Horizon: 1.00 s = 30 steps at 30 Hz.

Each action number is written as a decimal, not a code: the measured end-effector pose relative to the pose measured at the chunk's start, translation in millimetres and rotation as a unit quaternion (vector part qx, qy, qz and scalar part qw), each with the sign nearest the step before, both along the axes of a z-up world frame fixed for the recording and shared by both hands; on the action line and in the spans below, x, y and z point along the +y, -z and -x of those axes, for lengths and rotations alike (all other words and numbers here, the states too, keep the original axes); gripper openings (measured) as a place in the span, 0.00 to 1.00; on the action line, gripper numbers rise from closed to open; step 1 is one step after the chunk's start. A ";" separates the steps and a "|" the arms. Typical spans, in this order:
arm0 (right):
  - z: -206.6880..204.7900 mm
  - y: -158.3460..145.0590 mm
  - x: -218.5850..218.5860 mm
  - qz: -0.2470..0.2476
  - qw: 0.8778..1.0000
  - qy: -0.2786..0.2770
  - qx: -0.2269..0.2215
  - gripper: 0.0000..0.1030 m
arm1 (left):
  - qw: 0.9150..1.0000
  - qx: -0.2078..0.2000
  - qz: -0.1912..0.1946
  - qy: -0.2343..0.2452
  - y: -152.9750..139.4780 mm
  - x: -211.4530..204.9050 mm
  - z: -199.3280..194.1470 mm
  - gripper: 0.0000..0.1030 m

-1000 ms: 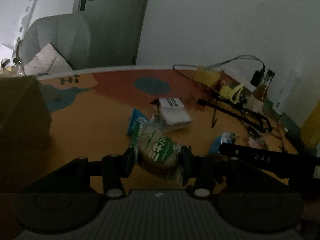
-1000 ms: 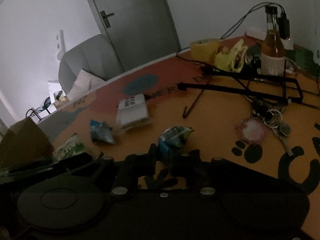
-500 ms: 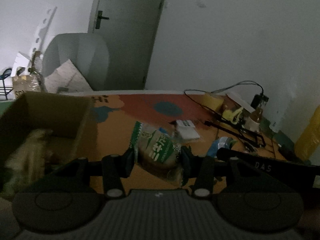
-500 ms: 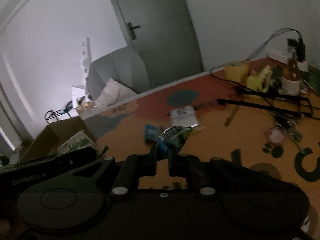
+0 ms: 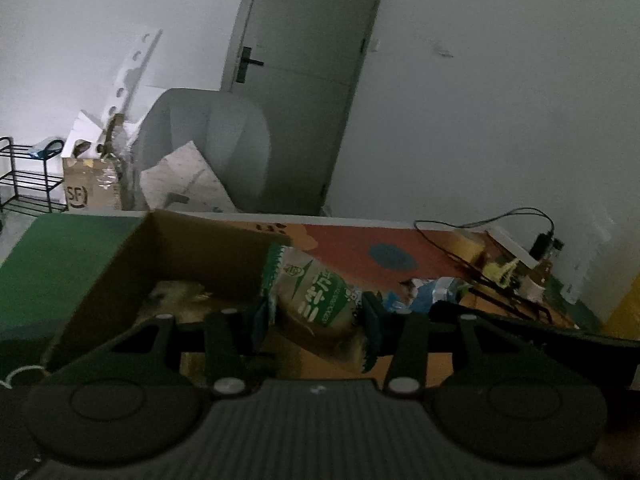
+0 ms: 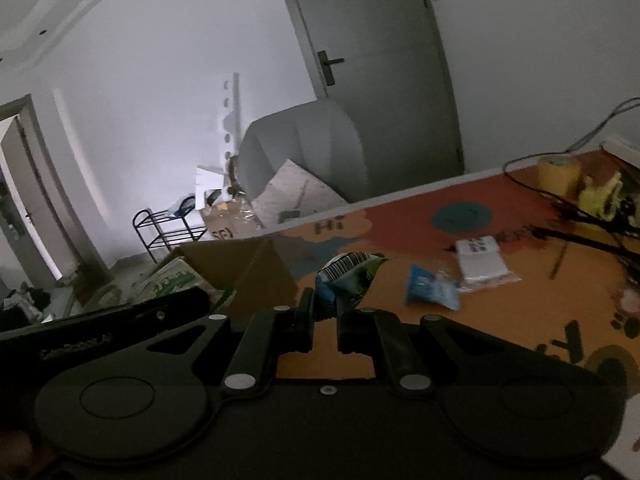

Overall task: Organize snacks
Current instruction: 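Carry both held bags over the cardboard box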

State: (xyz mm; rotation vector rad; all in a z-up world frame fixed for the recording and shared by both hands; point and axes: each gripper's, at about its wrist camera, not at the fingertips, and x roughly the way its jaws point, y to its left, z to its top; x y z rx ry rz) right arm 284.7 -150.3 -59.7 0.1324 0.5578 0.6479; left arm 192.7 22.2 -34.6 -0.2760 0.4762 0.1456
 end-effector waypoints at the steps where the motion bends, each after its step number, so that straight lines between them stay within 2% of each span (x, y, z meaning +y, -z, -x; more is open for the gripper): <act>1: 1.2 -1.0 3.6 0.000 1.000 -0.002 -0.001 0.08 | 1.000 0.000 0.001 -0.003 -0.3 4.2 1.1 0.46; 13: 5.5 -7.0 47.8 0.005 1.000 -0.029 -0.005 0.08 | 0.999 -0.003 0.012 -0.030 -0.3 49.4 11.4 0.46; 23: 10.1 -13.0 84.2 -0.003 0.997 -0.074 0.005 0.09 | 0.998 -0.005 0.023 -0.054 0.3 78.5 18.0 0.46; 26: 10.2 -16.1 90.3 -0.008 0.996 -0.091 0.010 0.17 | 0.998 -0.007 0.026 -0.058 -0.1 84.7 18.9 0.46; 28: 9.7 -18.4 89.4 -0.008 0.996 -0.086 0.009 0.28 | 0.998 -0.008 0.027 -0.060 -0.5 87.2 20.0 0.46; 30: 9.3 -19.3 85.5 -0.007 0.997 -0.079 0.008 0.30 | 0.998 -0.008 0.028 -0.059 -0.7 88.3 20.0 0.46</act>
